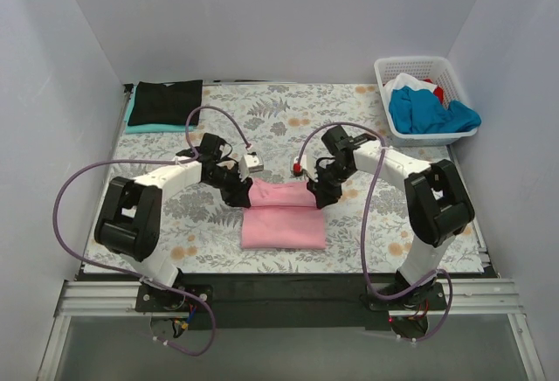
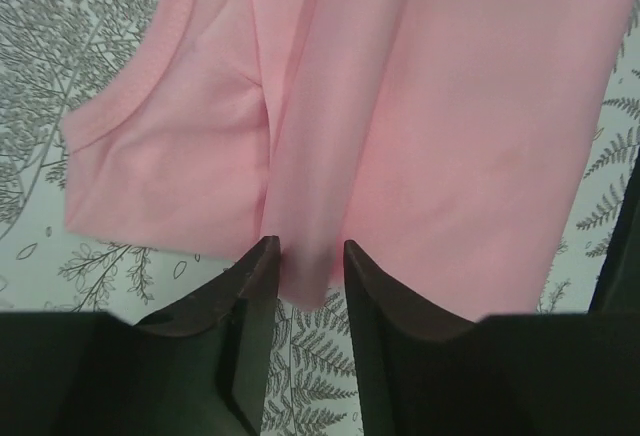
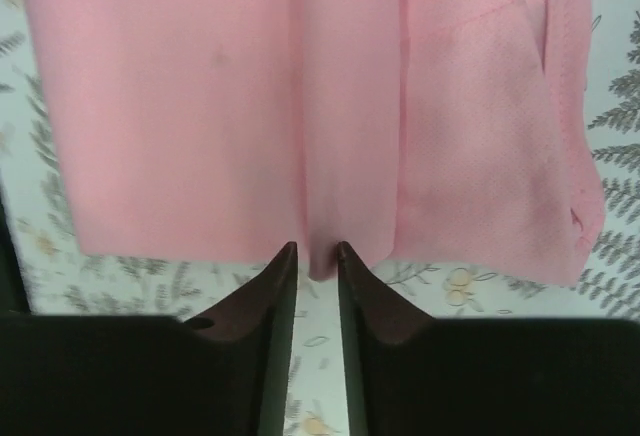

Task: Fold and stack the t-shirts
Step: Fold the tshirt

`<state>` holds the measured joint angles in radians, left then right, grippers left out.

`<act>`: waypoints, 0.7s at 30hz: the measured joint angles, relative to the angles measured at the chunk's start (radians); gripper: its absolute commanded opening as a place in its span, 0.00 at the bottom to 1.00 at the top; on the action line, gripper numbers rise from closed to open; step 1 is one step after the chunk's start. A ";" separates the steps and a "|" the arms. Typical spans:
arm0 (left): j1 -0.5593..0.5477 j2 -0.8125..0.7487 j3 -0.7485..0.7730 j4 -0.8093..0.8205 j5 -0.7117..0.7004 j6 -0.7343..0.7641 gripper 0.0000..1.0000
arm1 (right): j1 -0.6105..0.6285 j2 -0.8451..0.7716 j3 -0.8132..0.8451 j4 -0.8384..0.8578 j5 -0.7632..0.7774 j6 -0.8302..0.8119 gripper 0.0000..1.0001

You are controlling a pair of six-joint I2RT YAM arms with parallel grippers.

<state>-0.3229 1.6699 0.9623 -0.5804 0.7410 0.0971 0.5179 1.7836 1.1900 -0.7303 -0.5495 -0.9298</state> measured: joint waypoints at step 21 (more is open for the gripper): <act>-0.204 0.035 0.098 0.208 0.050 -0.066 0.49 | -0.126 0.440 0.556 -0.135 -0.422 0.447 0.20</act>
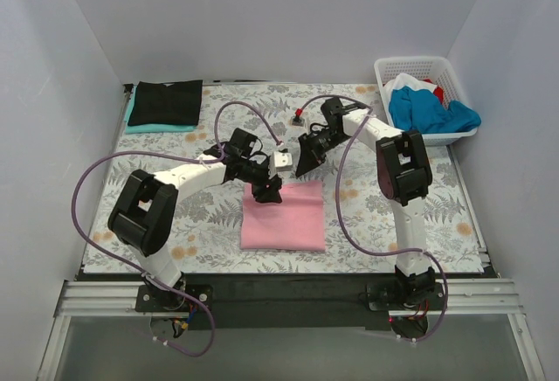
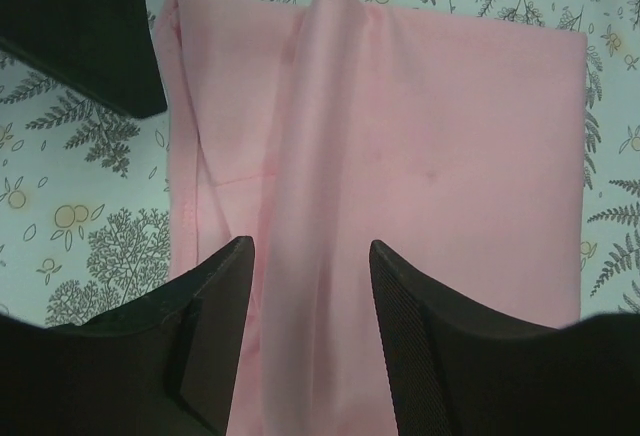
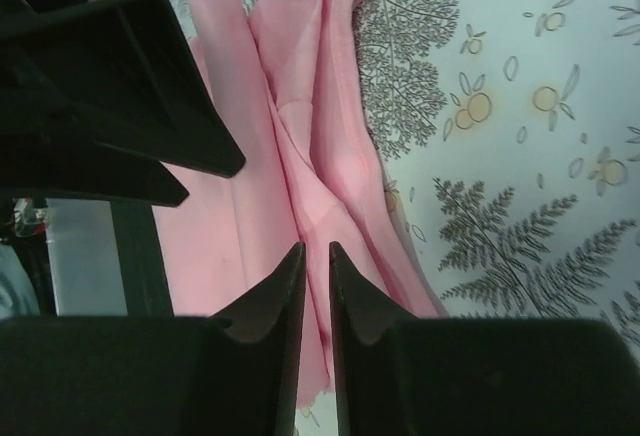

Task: Fold and stack the t-shirts
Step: Fold the tshirt

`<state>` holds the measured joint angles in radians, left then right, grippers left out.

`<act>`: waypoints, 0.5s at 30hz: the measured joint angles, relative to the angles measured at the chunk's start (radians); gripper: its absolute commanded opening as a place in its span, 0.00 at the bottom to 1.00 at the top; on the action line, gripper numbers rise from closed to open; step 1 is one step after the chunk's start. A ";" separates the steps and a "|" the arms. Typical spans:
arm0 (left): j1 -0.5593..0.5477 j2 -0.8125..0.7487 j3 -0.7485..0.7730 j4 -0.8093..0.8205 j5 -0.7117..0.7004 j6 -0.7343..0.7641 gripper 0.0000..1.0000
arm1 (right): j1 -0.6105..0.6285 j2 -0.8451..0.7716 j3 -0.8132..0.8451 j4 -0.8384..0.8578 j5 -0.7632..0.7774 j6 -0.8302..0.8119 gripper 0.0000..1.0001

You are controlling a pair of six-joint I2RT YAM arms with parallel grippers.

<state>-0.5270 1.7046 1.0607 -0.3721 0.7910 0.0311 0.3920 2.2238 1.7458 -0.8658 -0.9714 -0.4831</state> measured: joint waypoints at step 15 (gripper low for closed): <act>-0.035 0.058 -0.010 0.042 -0.037 0.082 0.19 | 0.093 0.177 0.084 -0.004 -0.079 0.009 0.21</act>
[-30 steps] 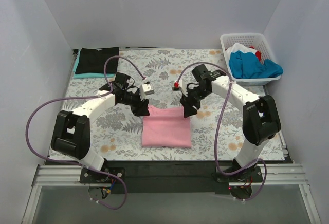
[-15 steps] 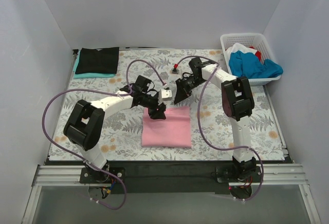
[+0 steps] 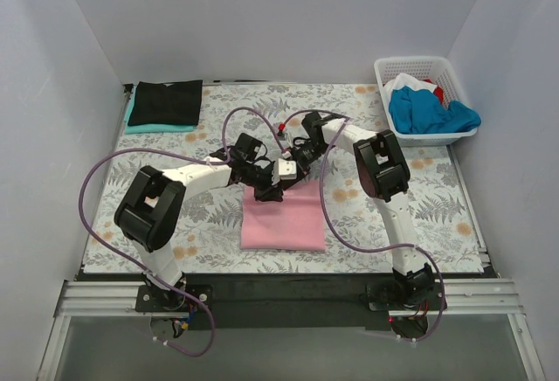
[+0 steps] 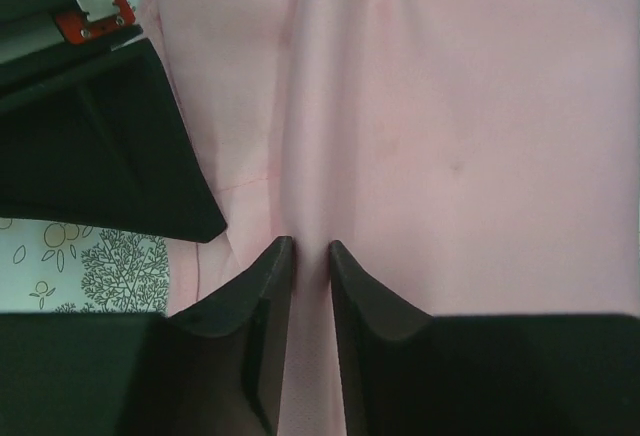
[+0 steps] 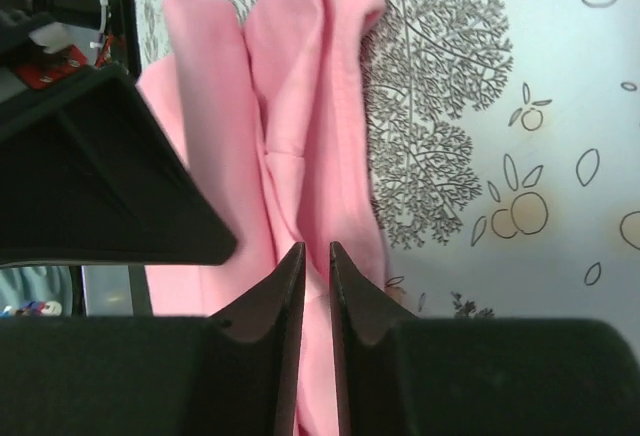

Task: Fold and stack the t-shirts
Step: Fold the tshirt

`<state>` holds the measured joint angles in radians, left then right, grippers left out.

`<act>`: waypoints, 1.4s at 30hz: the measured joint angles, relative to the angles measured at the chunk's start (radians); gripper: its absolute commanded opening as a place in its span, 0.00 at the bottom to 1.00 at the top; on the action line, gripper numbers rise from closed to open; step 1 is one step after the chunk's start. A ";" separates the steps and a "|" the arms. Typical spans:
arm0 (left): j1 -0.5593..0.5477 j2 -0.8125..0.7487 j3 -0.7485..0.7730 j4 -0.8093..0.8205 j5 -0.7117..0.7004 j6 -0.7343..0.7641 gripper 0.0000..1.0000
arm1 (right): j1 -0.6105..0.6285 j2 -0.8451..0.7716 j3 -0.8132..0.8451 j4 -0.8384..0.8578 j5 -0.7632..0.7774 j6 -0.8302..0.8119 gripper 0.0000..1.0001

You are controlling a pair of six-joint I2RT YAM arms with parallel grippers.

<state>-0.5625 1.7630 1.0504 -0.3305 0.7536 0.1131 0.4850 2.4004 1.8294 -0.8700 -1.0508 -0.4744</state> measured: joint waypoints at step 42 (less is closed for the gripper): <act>0.020 -0.083 -0.126 0.342 -0.124 0.100 0.22 | 0.014 0.045 -0.067 -0.026 -0.124 -0.104 0.25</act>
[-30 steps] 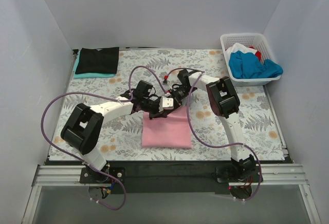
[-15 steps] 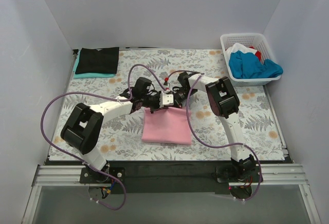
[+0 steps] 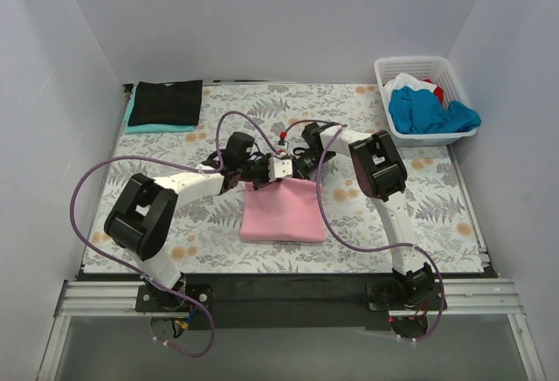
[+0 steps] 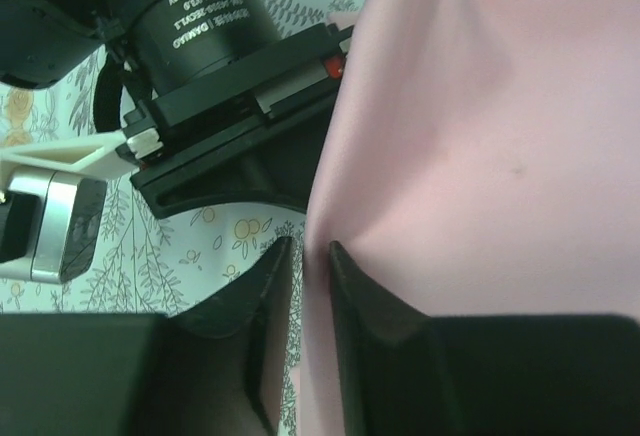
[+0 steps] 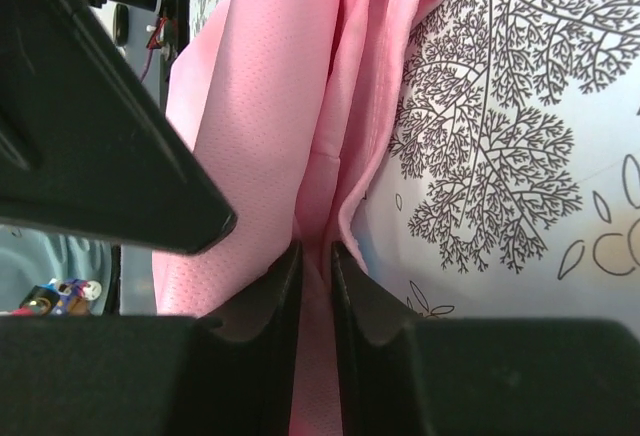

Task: Fold and stack the t-shirts
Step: Fold the tshirt

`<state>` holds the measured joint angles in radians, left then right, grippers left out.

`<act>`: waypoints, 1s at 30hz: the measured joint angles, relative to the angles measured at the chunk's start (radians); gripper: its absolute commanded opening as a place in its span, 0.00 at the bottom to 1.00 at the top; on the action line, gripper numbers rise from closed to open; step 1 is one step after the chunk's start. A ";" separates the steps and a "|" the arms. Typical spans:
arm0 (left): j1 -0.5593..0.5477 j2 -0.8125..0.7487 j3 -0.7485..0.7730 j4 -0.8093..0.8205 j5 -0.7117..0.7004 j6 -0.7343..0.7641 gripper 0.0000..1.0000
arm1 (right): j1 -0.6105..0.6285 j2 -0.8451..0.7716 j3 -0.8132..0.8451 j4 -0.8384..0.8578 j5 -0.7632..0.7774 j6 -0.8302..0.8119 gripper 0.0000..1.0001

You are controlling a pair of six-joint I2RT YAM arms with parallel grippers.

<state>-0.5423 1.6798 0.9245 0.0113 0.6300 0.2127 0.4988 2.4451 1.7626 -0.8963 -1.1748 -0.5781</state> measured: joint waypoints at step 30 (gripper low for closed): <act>0.266 0.149 0.315 -0.566 0.159 -0.293 0.55 | -0.076 -0.206 0.202 -0.023 0.505 -0.042 0.62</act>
<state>-0.2768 1.8290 1.2392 -0.5549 0.7887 -0.0803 0.4232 2.2387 1.9648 -0.9195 -0.6693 -0.6197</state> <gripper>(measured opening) 0.544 0.618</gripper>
